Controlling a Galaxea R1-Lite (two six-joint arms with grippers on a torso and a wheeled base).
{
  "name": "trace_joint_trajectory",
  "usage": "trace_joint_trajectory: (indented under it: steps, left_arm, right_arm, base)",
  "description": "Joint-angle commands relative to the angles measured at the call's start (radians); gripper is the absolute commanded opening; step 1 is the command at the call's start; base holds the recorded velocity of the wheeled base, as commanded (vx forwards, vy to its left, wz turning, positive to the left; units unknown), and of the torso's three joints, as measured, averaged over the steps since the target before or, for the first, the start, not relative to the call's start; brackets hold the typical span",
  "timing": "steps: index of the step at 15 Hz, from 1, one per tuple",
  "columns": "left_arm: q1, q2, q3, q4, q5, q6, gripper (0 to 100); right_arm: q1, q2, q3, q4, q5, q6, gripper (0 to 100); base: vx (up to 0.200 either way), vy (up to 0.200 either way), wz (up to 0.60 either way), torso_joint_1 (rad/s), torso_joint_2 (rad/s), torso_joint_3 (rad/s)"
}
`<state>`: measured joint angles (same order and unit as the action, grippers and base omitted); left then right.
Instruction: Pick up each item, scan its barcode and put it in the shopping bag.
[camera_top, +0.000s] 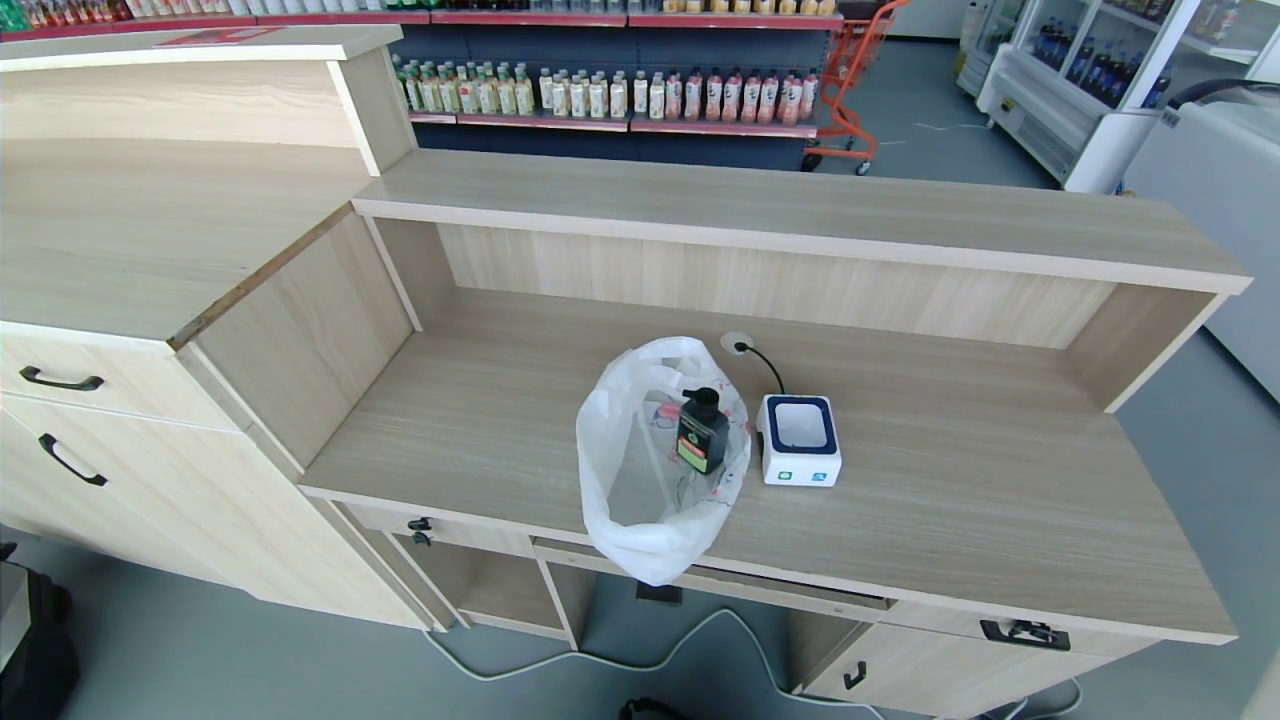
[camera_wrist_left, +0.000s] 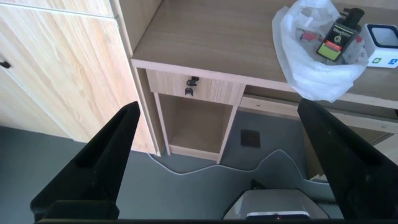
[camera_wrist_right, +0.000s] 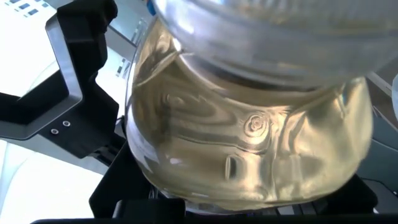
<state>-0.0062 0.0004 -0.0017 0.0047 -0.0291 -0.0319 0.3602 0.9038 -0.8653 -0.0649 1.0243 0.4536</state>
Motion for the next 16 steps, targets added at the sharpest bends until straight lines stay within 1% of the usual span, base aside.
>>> trace_joint_trajectory:
  steps: [1, 4, 5, 6, 7, 8, 9, 10, 11, 12, 13, 14, 15, 16]
  left_arm:
    - [0.000, 0.000, 0.000, 0.000, 0.000, 0.000, 100]
    - [0.000, 0.000, 0.000, 0.000, 0.000, 0.000, 100]
    - [0.000, 0.000, 0.000, 0.000, 0.000, 0.000, 100]
    - [0.000, 0.000, 0.000, 0.000, 0.000, 0.000, 100]
    - [0.000, 0.000, 0.000, 0.000, 0.000, 0.000, 100]
    - [0.000, 0.000, 0.000, 0.000, 0.000, 0.000, 100]
    - [0.000, 0.000, 0.000, 0.000, 0.000, 0.000, 100]
    - [0.000, 0.000, 0.000, 0.000, 0.000, 0.000, 100]
    - [0.000, 0.000, 0.000, 0.000, 0.000, 0.000, 100]
    - [0.000, 0.000, 0.000, 0.000, 0.000, 0.000, 100]
    - [0.000, 0.000, 0.000, 0.000, 0.000, 0.000, 100]
    - [0.000, 0.000, 0.000, 0.000, 0.000, 0.000, 100]
    - [0.000, 0.000, 0.000, 0.000, 0.000, 0.000, 100]
    - [0.000, 0.000, 0.000, 0.000, 0.000, 0.000, 100]
  right_arm:
    - [0.000, 0.004, 0.000, -0.001, 0.000, -0.001, 0]
    - [-0.004, 0.012, 0.000, -0.001, -0.007, -0.004, 0]
    - [-0.018, 0.033, 0.002, -0.009, -0.035, -0.021, 0]
    - [-0.032, 0.055, 0.002, -0.010, -0.081, -0.058, 0]
    - [-0.055, 0.107, 0.009, -0.023, -0.210, -0.194, 0]
    - [-0.072, 0.150, 0.028, -0.047, -0.316, -0.306, 0]
    - [-0.103, 0.201, 0.057, -0.131, -0.383, -0.378, 0]
    - [-0.124, 0.224, 0.072, -0.181, -0.394, -0.394, 0]
    - [-0.182, 0.305, 0.124, -0.357, -0.398, -0.438, 0]
    - [-0.219, 0.374, 0.167, -0.484, -0.398, -0.513, 0]
    - [-0.271, 0.475, 0.213, -0.630, -0.389, -0.658, 0]
    - [-0.300, 0.550, 0.232, -0.730, -0.371, -0.751, 0]
    - [-0.340, 0.659, 0.232, -0.854, -0.334, -0.857, 0]
    - [-0.362, 0.736, 0.221, -0.928, -0.316, -0.938, 0]
  base:
    - [0.000, 0.000, 0.00, 0.000, 0.00, 0.000]
    - [0.000, 0.000, 0.00, 0.000, 0.00, 0.000]
    - [0.000, 0.000, 0.00, 0.000, 0.00, 0.000]
    - [0.000, 0.000, 0.00, 0.000, 0.00, 0.000]
    - [0.000, 0.000, 0.00, 0.000, 0.00, 0.000]
    - [0.000, 0.000, 0.00, 0.000, 0.00, 0.000]
    - [0.000, 0.000, 0.00, 0.000, 0.00, 0.000]
    - [0.000, 0.000, 0.00, 0.000, 0.00, 0.000]
    - [0.000, 0.000, 0.00, 0.000, 0.00, 0.000]
    - [0.000, 0.000, 0.00, 0.000, 0.00, 0.000]
    - [0.000, 0.000, 0.00, 0.000, 0.00, 0.000]
    - [0.000, 0.000, 0.00, 0.000, 0.00, 0.000]
    - [0.000, 0.000, 0.00, 0.000, 0.00, 0.000]
    - [0.000, 0.000, 0.00, 0.000, 0.00, 0.000]
